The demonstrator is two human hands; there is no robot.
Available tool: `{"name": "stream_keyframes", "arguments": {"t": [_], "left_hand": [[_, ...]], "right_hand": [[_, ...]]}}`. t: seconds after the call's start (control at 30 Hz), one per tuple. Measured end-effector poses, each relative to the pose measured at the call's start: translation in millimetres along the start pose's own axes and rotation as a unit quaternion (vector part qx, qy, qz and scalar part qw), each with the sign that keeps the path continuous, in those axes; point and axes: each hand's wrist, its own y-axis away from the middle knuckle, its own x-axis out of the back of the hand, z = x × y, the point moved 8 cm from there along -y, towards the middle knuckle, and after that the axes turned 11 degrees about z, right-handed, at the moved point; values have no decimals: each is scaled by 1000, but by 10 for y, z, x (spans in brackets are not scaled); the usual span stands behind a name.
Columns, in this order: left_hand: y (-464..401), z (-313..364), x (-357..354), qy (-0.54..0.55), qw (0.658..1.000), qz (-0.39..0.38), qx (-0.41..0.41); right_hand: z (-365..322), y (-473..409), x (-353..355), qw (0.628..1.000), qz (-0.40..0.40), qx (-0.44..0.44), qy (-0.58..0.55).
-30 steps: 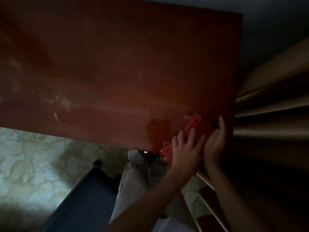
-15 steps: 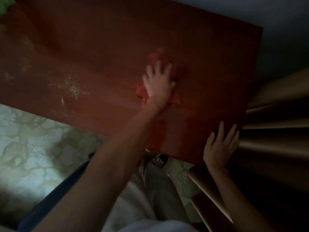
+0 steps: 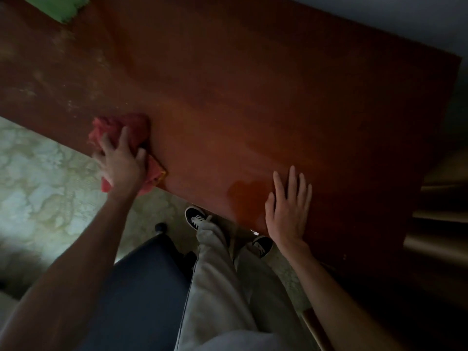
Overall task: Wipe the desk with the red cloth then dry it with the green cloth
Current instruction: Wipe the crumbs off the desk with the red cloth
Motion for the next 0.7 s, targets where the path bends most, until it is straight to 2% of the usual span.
{"name": "stream_keyframes", "arguments": {"t": [0.2, 0.3, 0.37, 0.5, 0.57, 0.7], "left_hand": [[1084, 1170, -159, -4, 967, -52, -249], [1728, 1689, -257, 15, 925, -101, -367], [1958, 1817, -315, 14, 900, -127, -417], [1675, 1573, -342, 29, 893, -136, -428], [1303, 1245, -296, 23, 913, -127, -386], [251, 295, -201, -2, 955, -100, -280]], "right_hand": [[-35, 14, 25, 999, 23, 0, 34], [-41, 17, 44, 999, 35, -1, 25], [1, 20, 45, 999, 45, -17, 1], [-39, -24, 28, 998, 47, -50, -7], [-203, -114, 18, 997, 43, -58, -6], [-822, -443, -85, 1000, 19, 1, -25]]}}
